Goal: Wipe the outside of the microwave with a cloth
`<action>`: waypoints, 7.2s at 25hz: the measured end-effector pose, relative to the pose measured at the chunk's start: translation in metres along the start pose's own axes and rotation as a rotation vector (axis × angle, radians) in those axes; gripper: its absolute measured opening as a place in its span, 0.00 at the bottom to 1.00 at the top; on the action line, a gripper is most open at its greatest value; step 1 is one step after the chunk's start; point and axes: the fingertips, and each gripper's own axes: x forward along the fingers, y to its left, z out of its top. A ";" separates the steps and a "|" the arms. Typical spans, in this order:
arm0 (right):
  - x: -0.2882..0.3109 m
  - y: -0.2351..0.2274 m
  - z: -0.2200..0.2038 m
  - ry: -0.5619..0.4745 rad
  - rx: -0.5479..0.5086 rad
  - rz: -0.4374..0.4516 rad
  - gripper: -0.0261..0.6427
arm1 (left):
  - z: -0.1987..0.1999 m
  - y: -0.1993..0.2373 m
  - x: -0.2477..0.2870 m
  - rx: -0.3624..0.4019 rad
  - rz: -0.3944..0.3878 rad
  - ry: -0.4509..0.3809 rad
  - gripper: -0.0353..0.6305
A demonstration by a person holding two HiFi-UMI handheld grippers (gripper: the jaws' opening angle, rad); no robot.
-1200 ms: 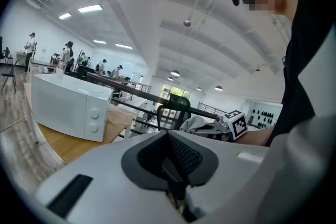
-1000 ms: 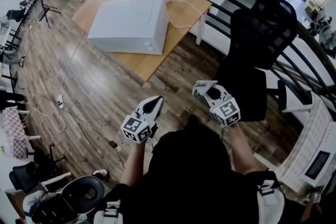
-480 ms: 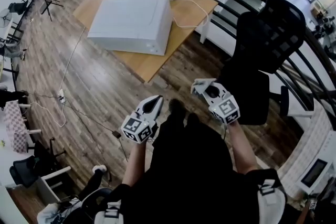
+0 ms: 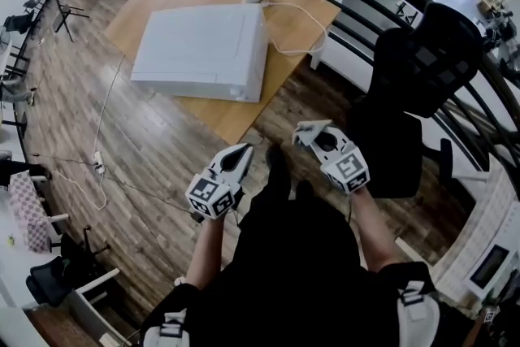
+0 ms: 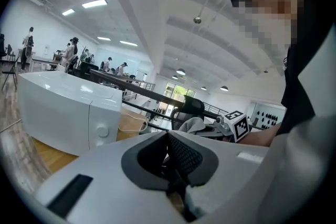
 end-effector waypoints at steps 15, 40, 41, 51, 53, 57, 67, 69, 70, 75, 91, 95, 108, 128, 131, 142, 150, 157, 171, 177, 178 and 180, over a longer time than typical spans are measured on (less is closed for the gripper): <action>0.104 -0.015 0.038 0.019 -0.035 0.034 0.06 | 0.041 0.096 0.039 0.007 -0.059 -0.008 0.05; 0.183 -0.014 0.057 0.016 -0.018 0.040 0.06 | 0.073 0.157 0.042 0.057 -0.098 -0.006 0.05; 0.185 -0.015 0.056 0.015 -0.015 0.043 0.06 | 0.072 0.160 0.042 0.057 -0.091 0.001 0.05; 0.207 -0.027 0.066 -0.006 0.024 0.110 0.06 | 0.083 0.170 0.058 0.048 -0.041 0.023 0.05; 0.211 -0.029 0.066 -0.011 0.040 0.119 0.06 | 0.083 0.172 0.060 0.039 -0.031 0.032 0.05; 0.214 -0.037 0.066 -0.019 0.069 0.132 0.06 | 0.085 0.175 0.065 0.031 -0.016 0.038 0.05; 0.225 -0.058 0.073 -0.018 0.068 0.124 0.06 | 0.090 0.183 0.070 0.024 0.004 0.035 0.05; 0.226 -0.060 0.074 -0.016 0.069 0.126 0.06 | 0.091 0.183 0.071 0.021 0.005 0.036 0.05; 0.227 -0.061 0.075 -0.015 0.070 0.126 0.06 | 0.091 0.184 0.072 0.021 0.005 0.037 0.05; 0.230 -0.068 0.079 -0.016 0.065 0.120 0.06 | 0.093 0.186 0.076 0.032 0.007 0.031 0.05; 0.246 -0.107 0.094 -0.036 0.075 0.079 0.06 | 0.101 0.200 0.070 0.020 0.079 0.013 0.05; 0.250 -0.115 0.096 -0.040 0.076 0.074 0.06 | 0.102 0.200 0.072 0.019 0.083 0.008 0.05; 0.267 -0.153 0.104 -0.044 0.080 0.033 0.06 | 0.099 0.195 0.074 0.021 0.084 0.009 0.05; 0.295 -0.210 0.113 -0.052 0.052 -0.030 0.06 | 0.097 0.193 0.071 0.014 0.111 0.029 0.05; 0.299 -0.216 0.114 -0.048 0.043 -0.035 0.06 | 0.097 0.194 0.069 0.013 0.114 0.030 0.05; 0.307 -0.234 0.117 -0.027 0.039 -0.036 0.06 | 0.096 0.192 0.070 0.014 0.116 0.038 0.05; 0.318 -0.252 0.118 0.033 0.014 -0.072 0.06 | 0.098 0.193 0.069 0.009 0.116 0.035 0.05; 0.328 -0.267 0.111 0.049 0.008 -0.078 0.06 | 0.095 0.195 0.071 0.008 0.117 0.049 0.05; 0.336 -0.272 0.093 0.020 0.088 -0.078 0.06 | 0.098 0.201 0.075 0.009 0.117 0.066 0.05; 0.332 -0.265 0.087 0.024 0.115 -0.076 0.06 | 0.099 0.199 0.078 0.013 0.107 0.071 0.05; 0.332 -0.263 0.086 0.022 0.120 -0.073 0.06 | 0.099 0.198 0.078 0.014 0.105 0.072 0.05; 0.331 -0.261 0.086 0.016 0.124 -0.071 0.06 | 0.099 0.198 0.078 0.017 0.104 0.076 0.05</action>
